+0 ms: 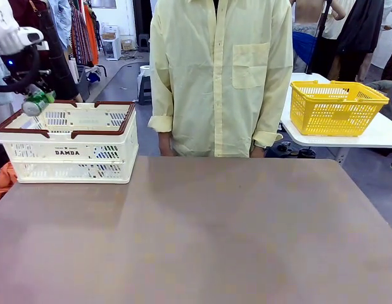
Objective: Place the drinks into the Shopping basket.
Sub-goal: Pick up one drink and place it into the Shopping basket.
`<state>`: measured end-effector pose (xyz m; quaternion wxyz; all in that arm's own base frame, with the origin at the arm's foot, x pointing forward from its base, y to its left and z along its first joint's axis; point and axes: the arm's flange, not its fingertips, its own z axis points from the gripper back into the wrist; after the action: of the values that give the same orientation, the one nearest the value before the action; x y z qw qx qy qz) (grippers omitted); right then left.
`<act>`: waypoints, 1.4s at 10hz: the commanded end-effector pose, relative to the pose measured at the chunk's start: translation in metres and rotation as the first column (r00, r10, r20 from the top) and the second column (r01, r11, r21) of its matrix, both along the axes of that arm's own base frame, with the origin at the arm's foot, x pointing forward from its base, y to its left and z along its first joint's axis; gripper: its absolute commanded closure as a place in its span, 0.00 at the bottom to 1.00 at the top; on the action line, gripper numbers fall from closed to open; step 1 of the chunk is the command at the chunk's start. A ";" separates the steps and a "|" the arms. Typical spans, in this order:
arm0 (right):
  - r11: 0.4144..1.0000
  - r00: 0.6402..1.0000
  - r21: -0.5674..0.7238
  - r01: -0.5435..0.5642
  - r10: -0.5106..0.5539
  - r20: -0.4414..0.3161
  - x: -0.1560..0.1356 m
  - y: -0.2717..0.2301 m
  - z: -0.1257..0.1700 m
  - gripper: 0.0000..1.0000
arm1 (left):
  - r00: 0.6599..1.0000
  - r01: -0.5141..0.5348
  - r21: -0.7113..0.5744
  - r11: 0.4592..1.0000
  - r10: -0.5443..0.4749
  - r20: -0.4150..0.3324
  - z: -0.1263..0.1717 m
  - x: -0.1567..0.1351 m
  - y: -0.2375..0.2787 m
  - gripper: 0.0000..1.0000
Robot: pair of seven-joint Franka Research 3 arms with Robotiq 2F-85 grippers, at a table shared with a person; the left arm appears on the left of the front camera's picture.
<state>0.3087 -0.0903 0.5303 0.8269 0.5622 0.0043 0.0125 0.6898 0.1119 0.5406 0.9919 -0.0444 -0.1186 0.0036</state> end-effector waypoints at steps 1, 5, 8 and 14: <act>1.000 1.000 -0.013 -0.019 0.019 0.015 -0.002 -0.002 0.000 0.00 | 1.000 0.031 -0.058 0.998 -0.031 0.004 -0.017 0.017 0.009 1.00; 1.000 1.000 -0.013 -0.019 0.019 0.015 -0.002 -0.002 0.000 0.00 | 0.995 -0.002 -0.072 0.997 -0.005 -0.100 -0.093 0.032 0.011 1.00; 1.000 1.000 -0.013 -0.019 0.019 0.015 -0.002 -0.002 0.000 0.00 | 0.991 -0.020 -0.062 0.998 0.012 -0.132 -0.120 0.030 0.004 1.00; 1.000 1.000 -0.013 -0.019 0.019 0.015 -0.002 -0.002 0.000 0.00 | 0.989 -0.015 -0.011 1.000 0.014 -0.150 -0.120 0.031 -0.008 0.00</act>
<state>0.3087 -0.0903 0.5302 0.8269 0.5622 0.0044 0.0125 0.7244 0.1070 0.4124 0.9972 -0.0610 -0.0429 0.0045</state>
